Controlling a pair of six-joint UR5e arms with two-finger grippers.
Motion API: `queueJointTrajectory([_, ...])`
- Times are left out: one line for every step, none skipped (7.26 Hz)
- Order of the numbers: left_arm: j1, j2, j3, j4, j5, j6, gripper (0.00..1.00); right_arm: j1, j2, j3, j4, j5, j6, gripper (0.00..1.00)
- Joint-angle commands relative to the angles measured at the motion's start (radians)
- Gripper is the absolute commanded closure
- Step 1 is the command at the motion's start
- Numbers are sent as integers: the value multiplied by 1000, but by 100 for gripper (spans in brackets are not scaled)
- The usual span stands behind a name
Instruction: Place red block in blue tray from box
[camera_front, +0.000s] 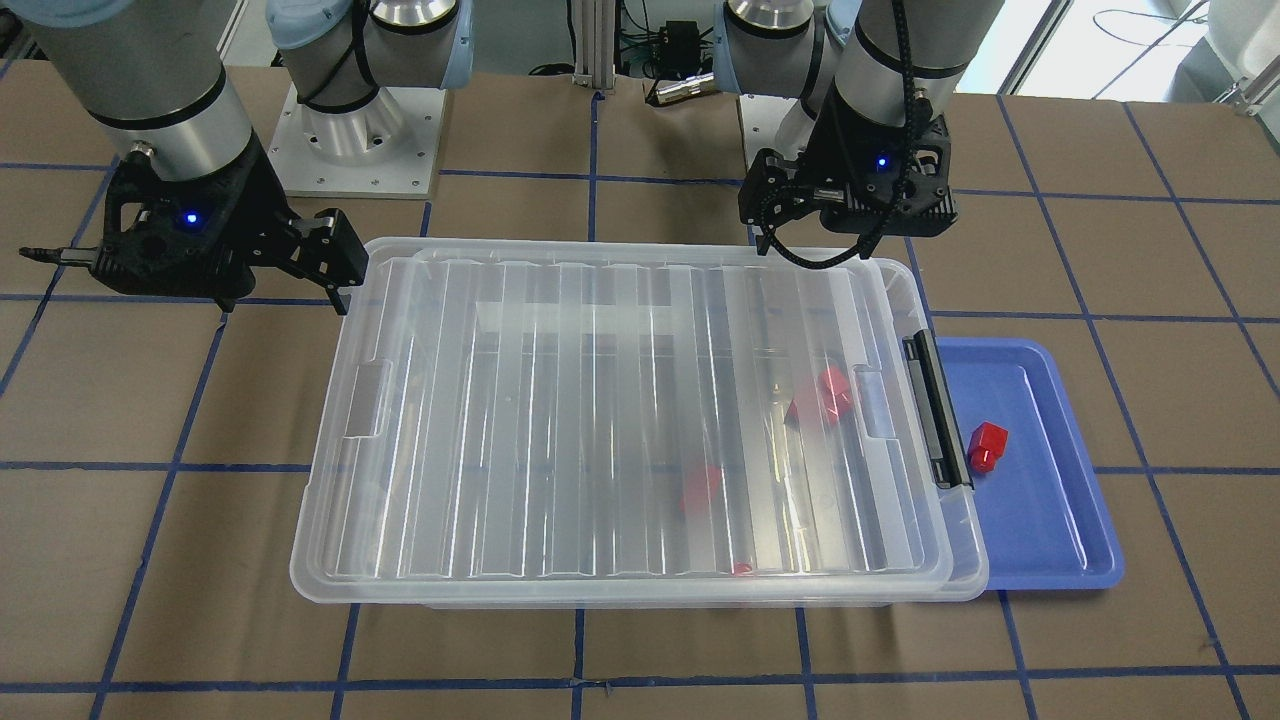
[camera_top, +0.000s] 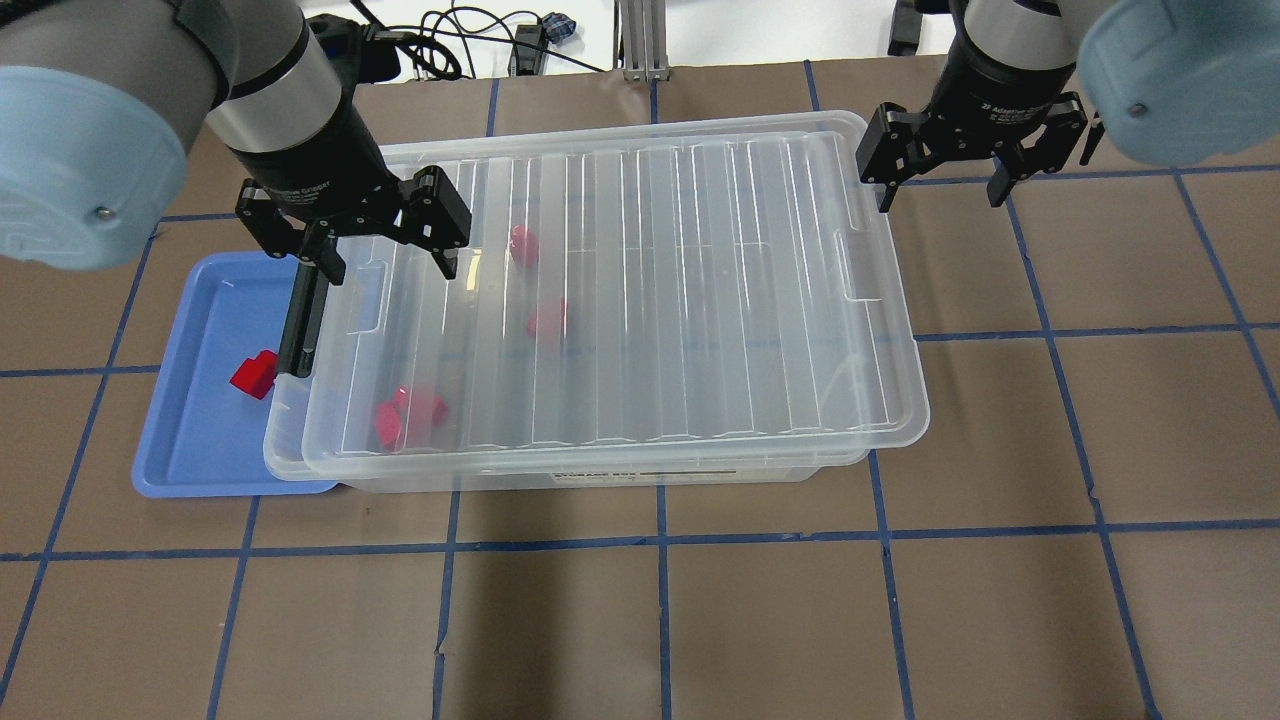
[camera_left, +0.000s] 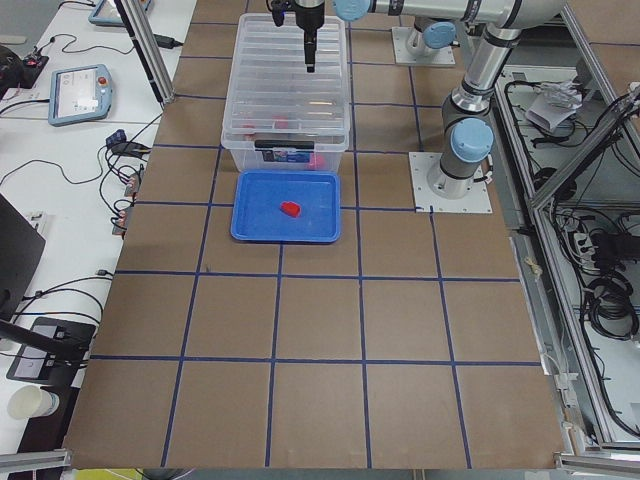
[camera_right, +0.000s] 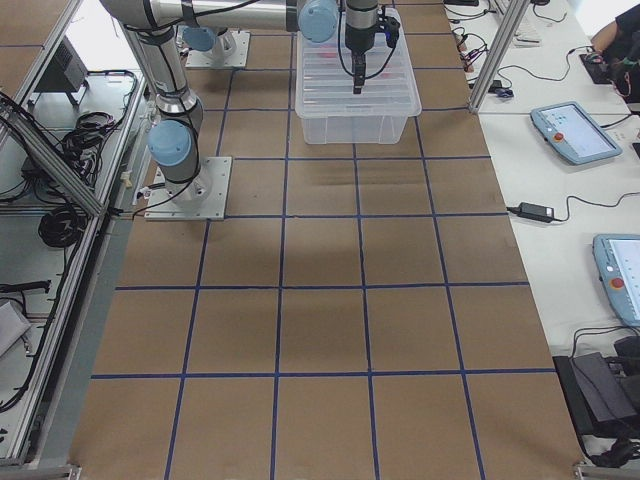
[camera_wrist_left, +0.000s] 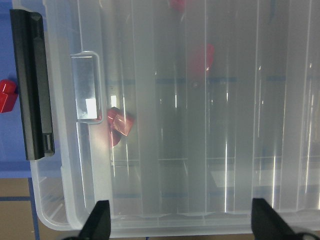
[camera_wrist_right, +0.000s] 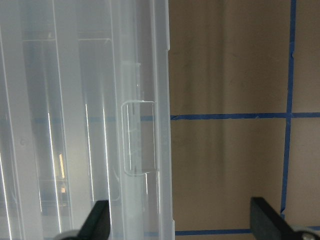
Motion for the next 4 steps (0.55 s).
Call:
queueJointTrajectory([0,-4,0,5,-2,-2,0,-1,0,1,0,-1,0,0])
queueJointTrajectory([0,-4,0,5,1,0,0,-1,1,-1,0,1,0,0])
queueJointTrajectory([0,-4,0,8,9,1,0,-1,-1,-1,0,1,0,0])
queueJointTrajectory([0,1,0,11,10,3,0,-1,-1,-5,0,-1,0,0])
